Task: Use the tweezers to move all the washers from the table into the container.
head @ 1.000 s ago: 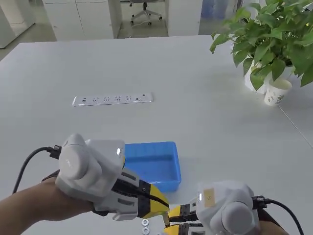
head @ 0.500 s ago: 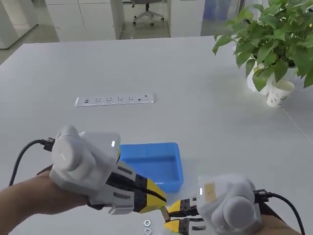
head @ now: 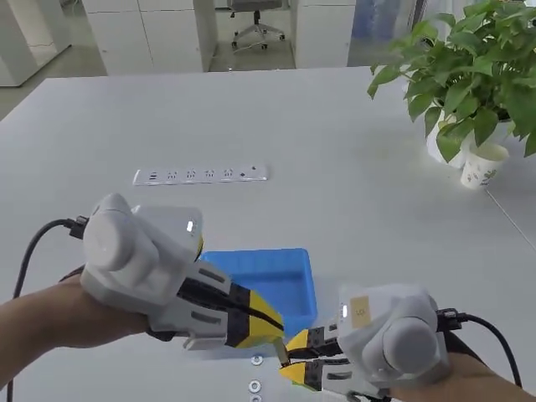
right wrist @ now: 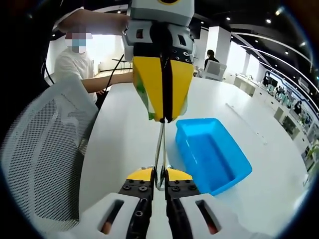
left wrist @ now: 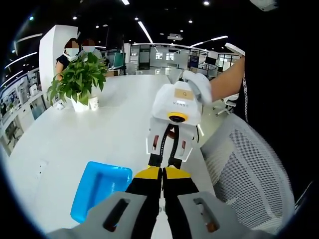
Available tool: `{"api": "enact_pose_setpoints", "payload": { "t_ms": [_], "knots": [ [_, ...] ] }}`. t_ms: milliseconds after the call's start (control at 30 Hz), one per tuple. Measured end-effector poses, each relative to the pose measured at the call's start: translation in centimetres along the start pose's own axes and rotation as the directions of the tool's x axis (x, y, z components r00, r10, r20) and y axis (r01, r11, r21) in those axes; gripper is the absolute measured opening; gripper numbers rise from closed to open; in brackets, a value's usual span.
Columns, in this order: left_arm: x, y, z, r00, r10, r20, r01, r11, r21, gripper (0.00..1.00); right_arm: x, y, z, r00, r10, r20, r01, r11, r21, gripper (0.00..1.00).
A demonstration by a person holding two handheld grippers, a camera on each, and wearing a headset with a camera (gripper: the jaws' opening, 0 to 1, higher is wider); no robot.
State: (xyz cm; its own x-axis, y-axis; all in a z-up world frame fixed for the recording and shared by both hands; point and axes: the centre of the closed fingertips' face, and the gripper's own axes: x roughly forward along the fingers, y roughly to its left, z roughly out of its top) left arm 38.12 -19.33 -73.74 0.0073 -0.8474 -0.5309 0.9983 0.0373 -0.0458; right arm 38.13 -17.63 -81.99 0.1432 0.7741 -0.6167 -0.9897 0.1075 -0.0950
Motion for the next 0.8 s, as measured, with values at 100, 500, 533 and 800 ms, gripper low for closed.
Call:
{"api": "enact_pose_setpoints", "payload": {
  "t_ms": [100,500,533,800],
  "knots": [
    [-0.3,0.4,0.3,1.0,0.005,0.002,-0.005,1.0,0.005,0.03,-0.1,-0.5,0.3,1.0,-0.005,0.003,0.005,1.0,-0.006,0.08],
    [-1.2,2.0,1.6,0.9998,0.022,0.0,-0.022,0.999,0.032,0.03,-0.7,-2.5,1.7,0.9995,-0.025,0.019,0.026,0.999,-0.031,0.08],
    [-1.3,2.1,1.7,0.9997,0.023,-0.001,-0.023,0.999,0.035,0.03,-0.7,-2.7,1.7,0.9994,-0.028,0.019,0.029,0.999,-0.034,0.08],
    [-1.7,3.7,2.5,0.9993,0.035,-0.008,-0.035,0.998,0.056,0.03,-0.8,-4.7,2.4,0.9984,-0.048,0.03,0.049,0.998,-0.044,0.08]
  ]
}}
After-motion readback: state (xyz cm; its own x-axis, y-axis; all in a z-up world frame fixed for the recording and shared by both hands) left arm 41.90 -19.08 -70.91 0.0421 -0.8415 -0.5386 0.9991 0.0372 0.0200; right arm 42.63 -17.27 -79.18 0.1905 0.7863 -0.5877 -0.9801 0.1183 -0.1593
